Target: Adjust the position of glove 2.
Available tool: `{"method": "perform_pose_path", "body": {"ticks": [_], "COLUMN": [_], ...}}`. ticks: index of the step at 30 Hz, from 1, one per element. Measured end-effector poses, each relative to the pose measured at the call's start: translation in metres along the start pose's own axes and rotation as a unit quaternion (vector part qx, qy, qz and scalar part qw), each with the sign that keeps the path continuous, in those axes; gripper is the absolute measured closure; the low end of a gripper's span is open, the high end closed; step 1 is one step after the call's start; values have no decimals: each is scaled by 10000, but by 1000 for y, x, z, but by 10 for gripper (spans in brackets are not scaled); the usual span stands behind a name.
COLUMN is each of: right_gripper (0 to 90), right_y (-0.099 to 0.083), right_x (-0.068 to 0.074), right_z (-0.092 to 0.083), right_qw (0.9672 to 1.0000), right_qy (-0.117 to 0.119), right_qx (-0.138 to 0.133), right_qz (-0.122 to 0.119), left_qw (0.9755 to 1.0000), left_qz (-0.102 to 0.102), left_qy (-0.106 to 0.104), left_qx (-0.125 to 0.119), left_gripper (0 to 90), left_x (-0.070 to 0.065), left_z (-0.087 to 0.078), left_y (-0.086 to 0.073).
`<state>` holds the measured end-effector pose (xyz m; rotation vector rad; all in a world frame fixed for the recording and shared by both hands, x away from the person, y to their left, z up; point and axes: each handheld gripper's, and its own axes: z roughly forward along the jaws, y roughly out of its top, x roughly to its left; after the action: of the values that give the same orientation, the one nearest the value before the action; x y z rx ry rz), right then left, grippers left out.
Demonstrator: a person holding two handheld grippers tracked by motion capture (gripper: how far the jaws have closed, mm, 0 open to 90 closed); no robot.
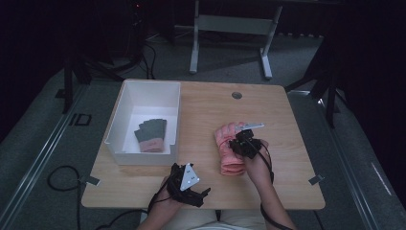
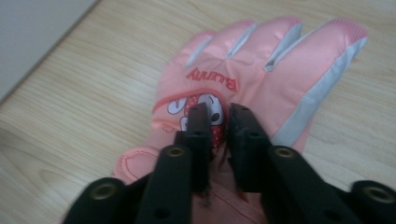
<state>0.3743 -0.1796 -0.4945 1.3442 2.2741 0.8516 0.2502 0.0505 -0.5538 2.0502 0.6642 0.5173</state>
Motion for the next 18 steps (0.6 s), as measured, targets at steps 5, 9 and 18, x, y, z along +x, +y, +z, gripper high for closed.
{"method": "perform_pose_path", "body": {"ticks": [5, 9, 18], "right_gripper": [673, 668, 665], "right_y": [5, 10, 14], "right_x": [0, -12, -42], "right_z": [-18, -43, -59], "right_qw": [9995, 9977, 9909], "right_qy": [181, 268, 226], "right_qx": [-241, -582, -991], "right_qz": [-87, -219, -886], "left_qw": [9999, 9995, 9988], "left_qz": [-19, -97, -49], "left_qy": [-21, -294, -363], "left_qx": [-170, -99, -331], "left_gripper": [13, 13, 71], "left_x": [-1, -1, 22], "left_z": [-5, -8, -1], "left_y": [12, 30, 97]}}
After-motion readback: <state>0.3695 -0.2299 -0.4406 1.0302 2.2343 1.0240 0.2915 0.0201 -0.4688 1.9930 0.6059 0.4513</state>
